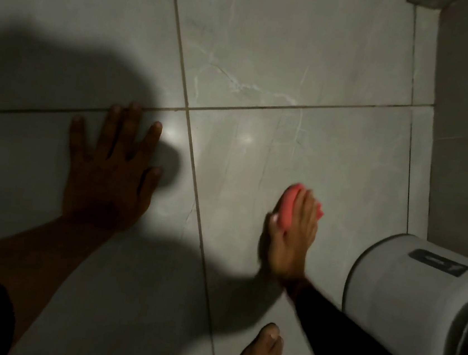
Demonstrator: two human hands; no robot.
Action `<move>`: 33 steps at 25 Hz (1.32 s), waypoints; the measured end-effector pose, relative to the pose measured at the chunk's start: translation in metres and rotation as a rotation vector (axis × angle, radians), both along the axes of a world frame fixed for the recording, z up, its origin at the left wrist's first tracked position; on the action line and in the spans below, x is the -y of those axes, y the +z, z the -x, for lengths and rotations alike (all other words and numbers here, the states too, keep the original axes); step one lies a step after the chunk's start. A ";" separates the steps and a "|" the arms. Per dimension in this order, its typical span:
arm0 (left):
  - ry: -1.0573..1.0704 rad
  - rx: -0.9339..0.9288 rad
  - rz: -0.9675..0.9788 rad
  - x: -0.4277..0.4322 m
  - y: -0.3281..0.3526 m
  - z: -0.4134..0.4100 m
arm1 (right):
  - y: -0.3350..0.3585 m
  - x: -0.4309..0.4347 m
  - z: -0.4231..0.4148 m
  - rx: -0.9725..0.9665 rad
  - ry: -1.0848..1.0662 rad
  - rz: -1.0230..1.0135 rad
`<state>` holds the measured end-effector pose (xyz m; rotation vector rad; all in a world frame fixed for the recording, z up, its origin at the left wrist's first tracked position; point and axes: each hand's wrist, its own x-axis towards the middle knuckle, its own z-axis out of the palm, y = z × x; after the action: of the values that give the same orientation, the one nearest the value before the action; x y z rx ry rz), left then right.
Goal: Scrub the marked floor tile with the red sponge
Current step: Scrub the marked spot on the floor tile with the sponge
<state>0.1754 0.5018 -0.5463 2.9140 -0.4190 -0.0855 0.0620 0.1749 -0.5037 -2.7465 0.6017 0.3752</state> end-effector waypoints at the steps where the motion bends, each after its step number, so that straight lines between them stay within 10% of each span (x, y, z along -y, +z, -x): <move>1: -0.001 0.004 0.003 0.000 -0.001 0.001 | 0.000 0.019 -0.048 0.022 -0.077 0.045; 4: -0.010 0.025 -0.015 0.001 -0.004 0.001 | -0.009 0.019 -0.148 0.144 -0.008 0.122; 8: 0.004 0.005 -0.005 0.001 -0.001 0.001 | -0.002 -0.027 -0.051 0.031 0.243 -0.018; 12: 0.001 0.018 -0.016 0.000 -0.004 0.002 | 0.009 0.014 -0.135 0.076 -0.106 0.020; 15: -0.016 0.019 -0.021 0.000 -0.009 0.001 | -0.011 -0.061 -0.209 0.182 0.276 0.107; 19: 0.007 0.015 -0.005 -0.001 -0.003 0.000 | -0.013 -0.125 -0.047 0.039 0.761 -0.002; 22: 0.005 0.022 -0.039 0.001 -0.001 0.002 | 0.014 -0.054 0.015 -0.107 0.638 0.035; 26: -0.018 0.017 -0.027 0.000 -0.004 0.001 | -0.001 -0.053 -0.141 0.089 0.169 0.076; 33: -0.006 -0.011 -0.043 -0.001 0.000 0.002 | -0.005 -0.104 0.038 -0.015 0.715 0.077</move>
<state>0.1731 0.5028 -0.5463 2.9528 -0.4300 -0.1122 0.0236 0.2787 -0.5091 -2.9500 -0.4011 0.5285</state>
